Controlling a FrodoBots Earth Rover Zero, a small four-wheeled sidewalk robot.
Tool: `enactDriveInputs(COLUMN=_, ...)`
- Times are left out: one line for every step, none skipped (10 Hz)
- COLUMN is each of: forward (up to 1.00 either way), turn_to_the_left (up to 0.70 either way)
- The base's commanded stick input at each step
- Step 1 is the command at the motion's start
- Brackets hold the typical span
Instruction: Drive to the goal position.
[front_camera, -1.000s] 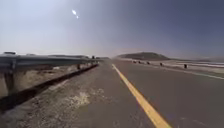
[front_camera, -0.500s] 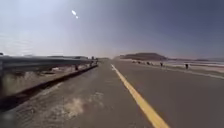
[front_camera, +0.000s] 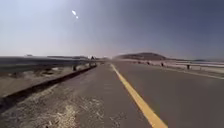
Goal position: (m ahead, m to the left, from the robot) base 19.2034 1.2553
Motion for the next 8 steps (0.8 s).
enactDriveInputs(forward=0.5, turn_to_the_left=0.0)
enactDriveInputs(forward=0.5, turn_to_the_left=0.0)
enactDriveInputs(forward=0.5, turn_to_the_left=0.0)
enactDriveInputs(forward=0.5, turn_to_the_left=0.0)
enactDriveInputs(forward=0.5, turn_to_the_left=0.0)
enactDriveInputs(forward=0.5, turn_to_the_left=0.0)
enactDriveInputs(forward=0.5, turn_to_the_left=0.0)
enactDriveInputs(forward=0.5, turn_to_the_left=0.0)
